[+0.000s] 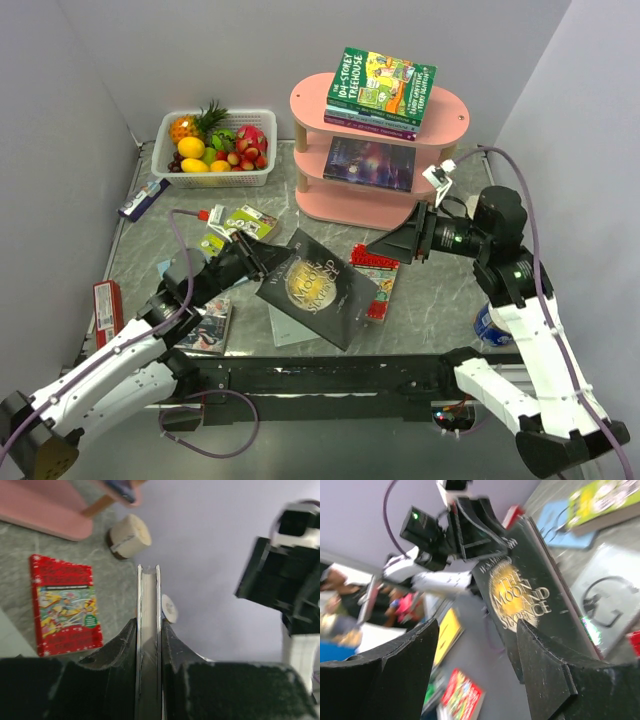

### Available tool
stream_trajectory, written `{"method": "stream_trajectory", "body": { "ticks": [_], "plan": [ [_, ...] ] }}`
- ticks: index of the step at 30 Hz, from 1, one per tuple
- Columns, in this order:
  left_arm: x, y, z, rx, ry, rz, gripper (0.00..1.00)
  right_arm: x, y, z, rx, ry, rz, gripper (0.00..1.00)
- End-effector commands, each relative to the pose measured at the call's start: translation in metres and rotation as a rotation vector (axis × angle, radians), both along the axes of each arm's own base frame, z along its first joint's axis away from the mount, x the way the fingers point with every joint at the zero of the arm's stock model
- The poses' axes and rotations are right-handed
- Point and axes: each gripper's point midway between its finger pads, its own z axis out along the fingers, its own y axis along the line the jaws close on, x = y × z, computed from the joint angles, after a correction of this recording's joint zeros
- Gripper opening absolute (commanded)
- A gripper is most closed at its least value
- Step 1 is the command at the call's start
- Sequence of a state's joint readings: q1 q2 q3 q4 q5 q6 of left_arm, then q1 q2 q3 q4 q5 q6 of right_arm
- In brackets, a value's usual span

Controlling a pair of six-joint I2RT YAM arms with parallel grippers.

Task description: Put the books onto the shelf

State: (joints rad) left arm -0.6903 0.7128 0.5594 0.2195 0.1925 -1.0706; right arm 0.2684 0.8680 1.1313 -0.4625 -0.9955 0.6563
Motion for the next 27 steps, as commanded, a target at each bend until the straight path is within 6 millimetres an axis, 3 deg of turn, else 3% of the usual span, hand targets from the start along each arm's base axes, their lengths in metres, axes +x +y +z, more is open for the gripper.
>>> {"method": "stream_trajectory", "body": {
  "ticks": [1, 7, 11, 20, 27],
  "plan": [
    [0.012, 0.011, 0.069, -0.236, -0.04, 0.065, 0.01, 0.023, -0.017, 0.003, -0.032, -0.126, -0.209, 0.71],
    [0.03, 0.021, 0.086, -0.311, 0.002, 0.149, 0.01, 0.016, -0.021, -0.028, 0.006, -0.077, -0.262, 0.72],
    [0.035, 0.034, 0.096, -0.401, 0.011, 0.19, 0.01, 0.016, -0.016, -0.066, 0.141, 0.055, -0.28, 0.74],
    [0.045, 0.035, 0.125, -0.475, -0.041, 0.181, 0.01, 0.006, -0.01, -0.087, 0.284, 0.165, -0.219, 0.79],
    [0.051, 0.03, 0.12, -0.489, -0.023, 0.168, 0.01, 0.001, -0.002, -0.085, 0.355, 0.188, -0.123, 0.74]
  ]
}}
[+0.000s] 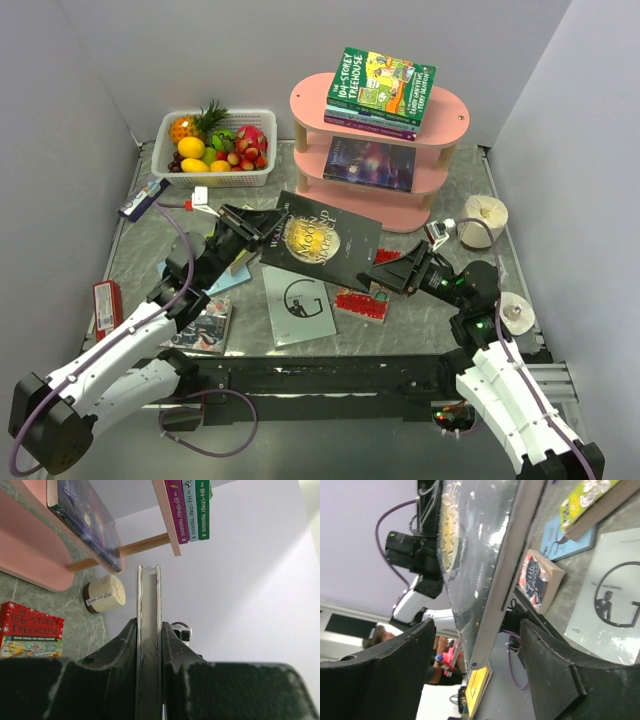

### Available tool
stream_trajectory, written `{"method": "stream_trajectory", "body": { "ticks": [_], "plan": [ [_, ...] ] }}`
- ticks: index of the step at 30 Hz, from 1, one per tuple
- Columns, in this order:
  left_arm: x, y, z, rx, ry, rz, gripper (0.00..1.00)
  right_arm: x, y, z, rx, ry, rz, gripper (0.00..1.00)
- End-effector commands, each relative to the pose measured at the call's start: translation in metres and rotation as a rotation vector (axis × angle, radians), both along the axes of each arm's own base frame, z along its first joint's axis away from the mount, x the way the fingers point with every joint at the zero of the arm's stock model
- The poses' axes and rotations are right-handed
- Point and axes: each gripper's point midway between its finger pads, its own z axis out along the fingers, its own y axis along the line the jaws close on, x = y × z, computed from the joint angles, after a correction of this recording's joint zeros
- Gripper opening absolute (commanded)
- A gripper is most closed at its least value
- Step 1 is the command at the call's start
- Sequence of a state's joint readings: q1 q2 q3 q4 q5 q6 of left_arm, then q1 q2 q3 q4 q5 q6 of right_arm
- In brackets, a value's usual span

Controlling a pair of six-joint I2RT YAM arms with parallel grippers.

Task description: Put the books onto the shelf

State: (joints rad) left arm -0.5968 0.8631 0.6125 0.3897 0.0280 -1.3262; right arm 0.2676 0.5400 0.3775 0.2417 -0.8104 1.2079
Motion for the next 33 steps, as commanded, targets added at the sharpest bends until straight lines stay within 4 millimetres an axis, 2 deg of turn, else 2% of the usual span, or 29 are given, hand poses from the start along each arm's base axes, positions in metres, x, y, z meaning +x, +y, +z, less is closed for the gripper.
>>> {"method": "stream_trajectory", "body": {
  "ticks": [1, 4, 7, 13, 14, 16, 17, 18, 19, 20, 21, 22, 23, 24, 26, 27, 32, 33],
  "plan": [
    [-0.013, 0.011, 0.085, -0.23, -0.173, -0.02, 0.01, -0.007, 0.006, 0.023, 0.075, -0.069, 0.085, 0.73],
    [-0.01, 0.007, 0.084, -0.234, -0.17, -0.026, 0.01, -0.008, 0.009, 0.02, 0.075, -0.056, 0.119, 0.67],
    [-0.008, 0.004, 0.084, -0.241, -0.17, -0.034, 0.01, -0.008, 0.01, 0.019, 0.062, -0.054, 0.134, 0.58],
    [-0.004, -0.003, 0.081, -0.227, -0.165, -0.06, 0.01, -0.005, 0.01, 0.025, 0.057, -0.089, 0.136, 0.28],
    [-0.004, -0.004, 0.08, -0.221, -0.163, -0.062, 0.01, -0.005, 0.01, 0.026, 0.054, -0.099, 0.129, 0.19],
    [-0.002, -0.005, 0.078, -0.188, -0.161, -0.054, 0.01, -0.003, 0.009, 0.032, 0.035, -0.123, 0.103, 0.09],
    [0.002, -0.007, 0.066, -0.133, -0.137, -0.042, 0.06, -0.002, 0.007, 0.034, 0.022, -0.134, 0.09, 0.0],
    [0.003, -0.007, 0.064, -0.105, -0.13, -0.033, 0.11, 0.0, 0.006, 0.028, -0.016, -0.123, 0.078, 0.0],
    [0.004, -0.004, 0.066, -0.086, -0.133, -0.01, 0.19, 0.001, 0.005, 0.038, -0.026, -0.152, 0.065, 0.0],
    [0.008, -0.003, 0.052, -0.035, -0.09, 0.004, 0.36, 0.0, 0.005, 0.04, -0.042, -0.156, 0.064, 0.0],
    [0.01, -0.002, 0.044, 0.018, -0.091, 0.024, 0.46, 0.001, 0.004, 0.037, -0.067, -0.148, 0.064, 0.0],
    [0.011, 0.001, 0.042, 0.051, -0.076, 0.042, 0.57, 0.001, 0.003, 0.046, -0.072, -0.162, 0.063, 0.0],
    [0.017, 0.008, 0.022, 0.117, -0.01, 0.084, 0.78, 0.001, 0.002, 0.047, -0.079, -0.16, 0.067, 0.0],
    [0.019, 0.013, 0.011, 0.176, 0.014, 0.109, 0.84, 0.004, 0.001, 0.049, -0.092, -0.167, 0.062, 0.0],
    [0.026, 0.03, 0.001, 0.243, 0.066, 0.197, 0.94, 0.008, -0.005, 0.053, -0.108, -0.156, 0.037, 0.0],
    [0.025, 0.038, -0.019, 0.31, 0.124, 0.219, 0.95, 0.009, -0.006, 0.054, -0.115, -0.158, 0.039, 0.0],
    [0.016, 0.073, -0.033, 0.354, 0.141, 0.336, 0.95, 0.017, -0.015, 0.063, -0.083, -0.16, 0.025, 0.0],
    [0.016, 0.081, -0.036, 0.36, 0.147, 0.369, 0.95, 0.021, -0.02, 0.06, -0.06, -0.124, 0.014, 0.0]
  ]
}}
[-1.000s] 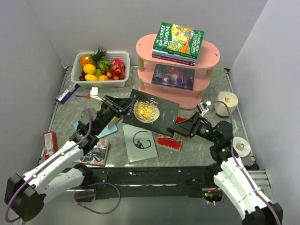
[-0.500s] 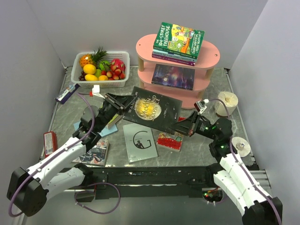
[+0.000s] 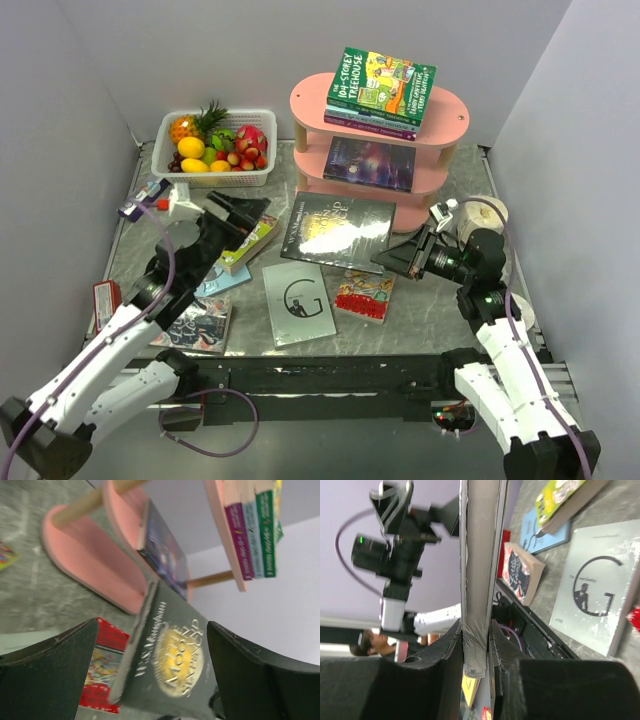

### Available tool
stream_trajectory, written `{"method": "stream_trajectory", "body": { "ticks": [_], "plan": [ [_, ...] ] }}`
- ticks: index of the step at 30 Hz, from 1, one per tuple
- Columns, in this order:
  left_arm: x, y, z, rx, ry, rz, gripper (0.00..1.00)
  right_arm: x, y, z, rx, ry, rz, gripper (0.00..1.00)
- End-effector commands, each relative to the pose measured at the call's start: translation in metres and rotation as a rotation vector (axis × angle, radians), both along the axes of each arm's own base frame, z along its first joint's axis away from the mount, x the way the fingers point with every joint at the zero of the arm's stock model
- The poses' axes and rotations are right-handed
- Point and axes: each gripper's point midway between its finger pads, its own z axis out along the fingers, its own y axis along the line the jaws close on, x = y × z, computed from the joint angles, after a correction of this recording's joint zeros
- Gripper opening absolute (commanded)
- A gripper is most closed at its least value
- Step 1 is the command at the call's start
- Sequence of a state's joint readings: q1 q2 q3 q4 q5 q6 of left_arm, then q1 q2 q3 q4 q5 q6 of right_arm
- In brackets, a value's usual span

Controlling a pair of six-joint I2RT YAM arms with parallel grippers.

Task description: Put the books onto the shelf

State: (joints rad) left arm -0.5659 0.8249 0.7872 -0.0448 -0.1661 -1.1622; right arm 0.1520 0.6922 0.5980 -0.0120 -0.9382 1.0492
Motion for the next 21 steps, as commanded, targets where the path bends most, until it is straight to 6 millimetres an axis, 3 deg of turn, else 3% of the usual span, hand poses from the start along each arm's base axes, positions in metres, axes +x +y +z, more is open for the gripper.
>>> {"method": "stream_trajectory", "body": {
  "ticks": [1, 6, 14, 21],
  "plan": [
    [-0.007, 0.042, -0.019, 0.1, 0.023, 0.15, 0.95, 0.003, -0.01, 0.047, 0.071, -0.165, 0.003, 0.0],
    [-0.012, 0.047, -0.016, 0.102, 0.002, 0.156, 0.96, 0.019, -0.02, 0.056, 0.171, -0.144, -0.029, 0.0],
    [-0.01, 0.038, -0.018, 0.099, 0.008, 0.116, 0.96, 0.059, -0.041, 0.054, 0.161, -0.094, -0.16, 0.0],
    [-0.008, 0.033, -0.017, 0.098, -0.003, 0.097, 0.95, 0.079, -0.047, 0.069, 0.176, -0.136, -0.194, 0.0]
  ]
}}
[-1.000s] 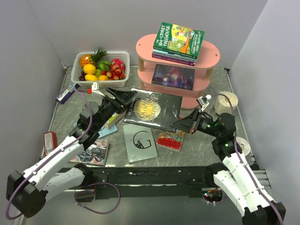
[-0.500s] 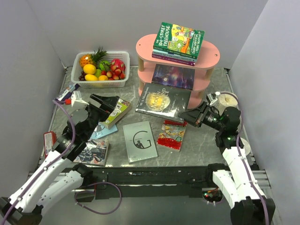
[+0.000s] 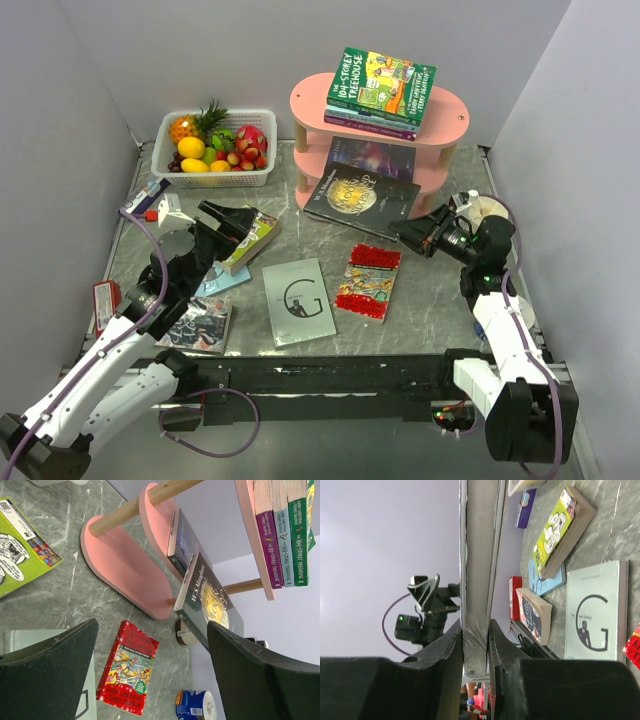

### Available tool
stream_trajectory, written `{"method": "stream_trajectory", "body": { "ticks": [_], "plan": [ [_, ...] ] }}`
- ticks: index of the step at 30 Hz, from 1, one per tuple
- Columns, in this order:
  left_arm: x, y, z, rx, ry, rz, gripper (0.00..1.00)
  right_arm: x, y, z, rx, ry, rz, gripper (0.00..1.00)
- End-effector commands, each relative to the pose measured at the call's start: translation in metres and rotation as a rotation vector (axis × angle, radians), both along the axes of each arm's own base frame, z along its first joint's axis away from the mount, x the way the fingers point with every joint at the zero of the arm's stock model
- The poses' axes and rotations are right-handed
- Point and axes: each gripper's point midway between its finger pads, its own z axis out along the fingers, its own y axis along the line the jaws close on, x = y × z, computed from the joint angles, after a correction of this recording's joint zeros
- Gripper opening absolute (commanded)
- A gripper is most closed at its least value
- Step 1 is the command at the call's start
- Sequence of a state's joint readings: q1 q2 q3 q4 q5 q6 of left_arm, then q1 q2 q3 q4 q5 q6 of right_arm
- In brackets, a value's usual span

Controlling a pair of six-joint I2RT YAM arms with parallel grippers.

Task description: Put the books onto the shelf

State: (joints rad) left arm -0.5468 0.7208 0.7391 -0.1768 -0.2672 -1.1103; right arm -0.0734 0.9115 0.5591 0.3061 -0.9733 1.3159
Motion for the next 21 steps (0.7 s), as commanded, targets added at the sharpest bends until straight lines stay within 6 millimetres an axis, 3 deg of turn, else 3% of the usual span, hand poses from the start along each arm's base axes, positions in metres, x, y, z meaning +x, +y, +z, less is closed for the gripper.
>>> {"method": "stream_trajectory", "body": {
  "ticks": [1, 9, 16, 21],
  "plan": [
    [0.002, -0.003, 0.011, -0.001, -0.049, -0.018, 0.95, 0.004, -0.003, 0.074, -0.008, -0.299, -0.015, 0.0],
    [0.004, -0.006, 0.008, -0.002, -0.049, -0.028, 0.95, 0.023, -0.007, 0.075, -0.023, -0.29, -0.044, 0.0],
    [0.009, -0.01, 0.003, 0.007, -0.034, -0.036, 0.95, 0.055, -0.017, 0.061, -0.054, -0.228, -0.095, 0.0],
    [0.01, -0.012, 0.0, 0.016, -0.027, -0.041, 0.95, 0.071, -0.022, 0.067, -0.054, -0.241, -0.129, 0.0]
  ]
}}
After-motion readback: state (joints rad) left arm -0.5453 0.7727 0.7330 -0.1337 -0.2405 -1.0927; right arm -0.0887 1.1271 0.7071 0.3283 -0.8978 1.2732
